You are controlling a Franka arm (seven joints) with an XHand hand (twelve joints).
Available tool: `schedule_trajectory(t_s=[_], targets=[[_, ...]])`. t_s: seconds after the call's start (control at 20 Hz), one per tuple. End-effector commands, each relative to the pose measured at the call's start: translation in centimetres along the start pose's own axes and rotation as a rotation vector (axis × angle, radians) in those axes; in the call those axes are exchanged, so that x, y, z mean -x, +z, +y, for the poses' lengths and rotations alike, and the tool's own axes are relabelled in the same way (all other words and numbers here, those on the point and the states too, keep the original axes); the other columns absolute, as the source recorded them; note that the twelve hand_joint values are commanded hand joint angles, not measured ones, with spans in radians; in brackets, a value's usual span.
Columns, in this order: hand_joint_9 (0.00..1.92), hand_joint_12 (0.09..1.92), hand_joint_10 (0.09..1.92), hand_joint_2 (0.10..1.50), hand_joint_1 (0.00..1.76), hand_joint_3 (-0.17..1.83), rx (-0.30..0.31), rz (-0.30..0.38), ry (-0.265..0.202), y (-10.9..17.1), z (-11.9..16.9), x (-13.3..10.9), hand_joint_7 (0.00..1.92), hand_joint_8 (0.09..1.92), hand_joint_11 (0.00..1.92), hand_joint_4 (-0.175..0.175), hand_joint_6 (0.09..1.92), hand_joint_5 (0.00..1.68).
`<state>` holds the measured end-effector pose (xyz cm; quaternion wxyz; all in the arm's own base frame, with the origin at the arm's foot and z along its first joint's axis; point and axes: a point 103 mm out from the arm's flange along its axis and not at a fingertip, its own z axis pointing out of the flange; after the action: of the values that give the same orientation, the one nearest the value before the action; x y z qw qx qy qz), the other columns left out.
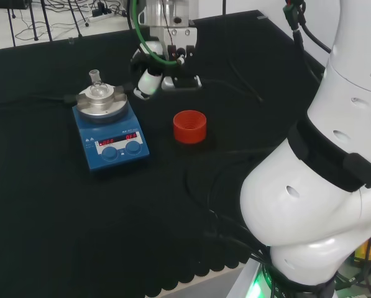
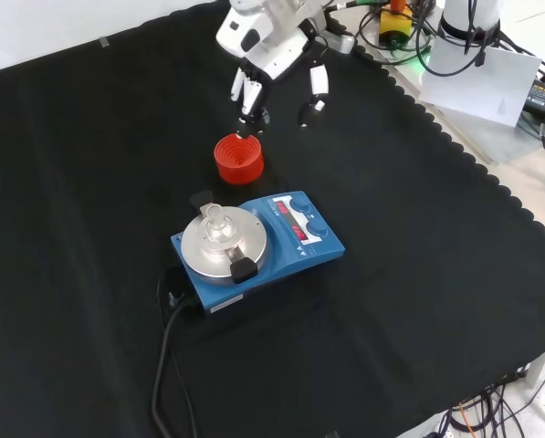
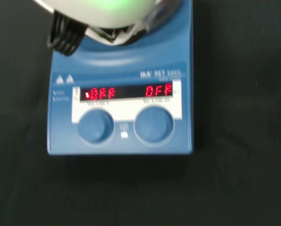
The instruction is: Turn on the heater.
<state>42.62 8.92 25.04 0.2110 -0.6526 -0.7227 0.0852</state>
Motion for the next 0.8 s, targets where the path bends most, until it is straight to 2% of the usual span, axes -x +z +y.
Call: schedule_trajectory(t_s=[0.05, 0.25, 0.5, 0.65, 0.8], targets=[[0.96, 1.27, 0.62, 0.58, 1.03, 0.79, -0.141, -0.065, 0.022, 3.9, -2.7, 0.9, 0.77, 0.72, 0.61, -0.065, 0.09, 0.42], [0.99, 1.25, 0.61, 0.58, 1.03, 0.80, -0.187, -0.084, 0.015, 4.9, -2.6, 0.2, 0.82, 0.73, 0.65, -0.066, 0.09, 0.43], [1.14, 1.20, 0.65, 0.58, 1.04, 0.80, -0.218, -0.109, 0.000, 5.6, -2.5, -0.8, 1.03, 0.82, 0.76, -0.074, 0.09, 0.43], [1.23, 1.10, 0.69, 0.59, 1.06, 0.79, -0.234, -0.122, -0.006, 6.0, -2.4, -1.5, 1.14, 0.90, 0.94, -0.082, 0.09, 0.44], [1.36, 0.91, 0.84, 0.61, 1.10, 0.76, -0.264, -0.149, -0.003, 6.4, -2.3, -1.9, 1.25, 1.16, 1.26, -0.100, 0.09, 0.45]])
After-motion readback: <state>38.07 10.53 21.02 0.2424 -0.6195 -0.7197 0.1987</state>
